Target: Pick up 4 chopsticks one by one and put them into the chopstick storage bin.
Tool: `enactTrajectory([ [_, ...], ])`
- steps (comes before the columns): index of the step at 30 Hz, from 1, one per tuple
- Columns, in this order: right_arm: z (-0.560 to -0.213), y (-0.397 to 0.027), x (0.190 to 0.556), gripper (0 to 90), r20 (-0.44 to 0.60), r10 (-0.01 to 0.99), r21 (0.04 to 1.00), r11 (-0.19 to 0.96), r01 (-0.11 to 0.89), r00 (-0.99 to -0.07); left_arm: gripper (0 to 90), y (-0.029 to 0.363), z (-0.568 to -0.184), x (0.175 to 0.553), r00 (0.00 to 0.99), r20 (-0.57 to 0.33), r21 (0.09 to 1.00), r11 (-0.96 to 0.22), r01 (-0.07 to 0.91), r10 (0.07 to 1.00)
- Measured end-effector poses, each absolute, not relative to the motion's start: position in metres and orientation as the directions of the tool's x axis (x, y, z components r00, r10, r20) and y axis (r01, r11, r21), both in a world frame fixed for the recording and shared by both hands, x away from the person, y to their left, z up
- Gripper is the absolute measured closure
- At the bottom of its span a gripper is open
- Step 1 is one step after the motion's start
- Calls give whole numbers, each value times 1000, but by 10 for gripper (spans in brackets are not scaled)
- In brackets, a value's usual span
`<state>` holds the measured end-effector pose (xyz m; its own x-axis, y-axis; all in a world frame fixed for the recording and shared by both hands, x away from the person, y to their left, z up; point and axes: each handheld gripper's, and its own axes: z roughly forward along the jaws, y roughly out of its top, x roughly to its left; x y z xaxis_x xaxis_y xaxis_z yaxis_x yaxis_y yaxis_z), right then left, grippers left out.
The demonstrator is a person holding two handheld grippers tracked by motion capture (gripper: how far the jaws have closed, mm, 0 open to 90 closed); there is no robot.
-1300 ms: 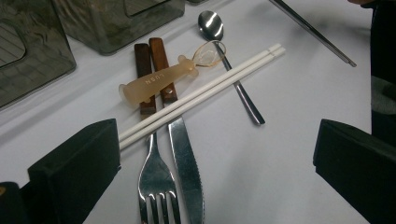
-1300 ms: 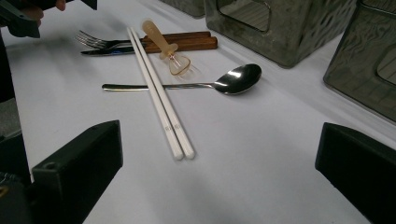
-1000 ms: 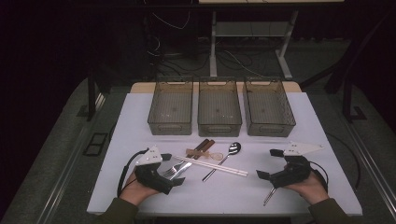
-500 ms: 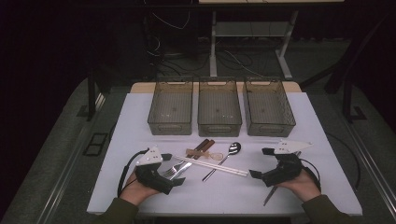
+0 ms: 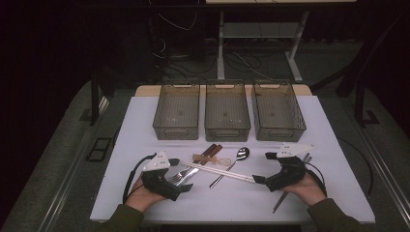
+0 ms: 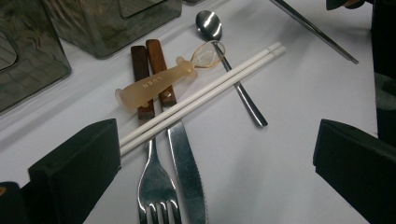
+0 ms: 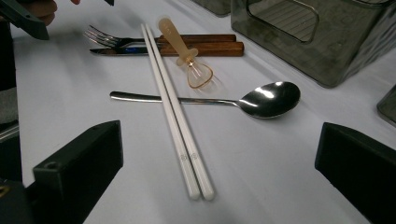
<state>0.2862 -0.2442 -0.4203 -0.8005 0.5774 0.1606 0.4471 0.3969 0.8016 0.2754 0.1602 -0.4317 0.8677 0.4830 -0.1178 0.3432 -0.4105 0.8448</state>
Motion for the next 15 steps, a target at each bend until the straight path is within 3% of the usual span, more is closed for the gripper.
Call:
enactTrajectory([
  [15, -421, -236, 293, 12, 174, 560, 795, 405, 451, -810, 0, 159, -432, 277, 869, -119, 848, -406, 340, 480],
])
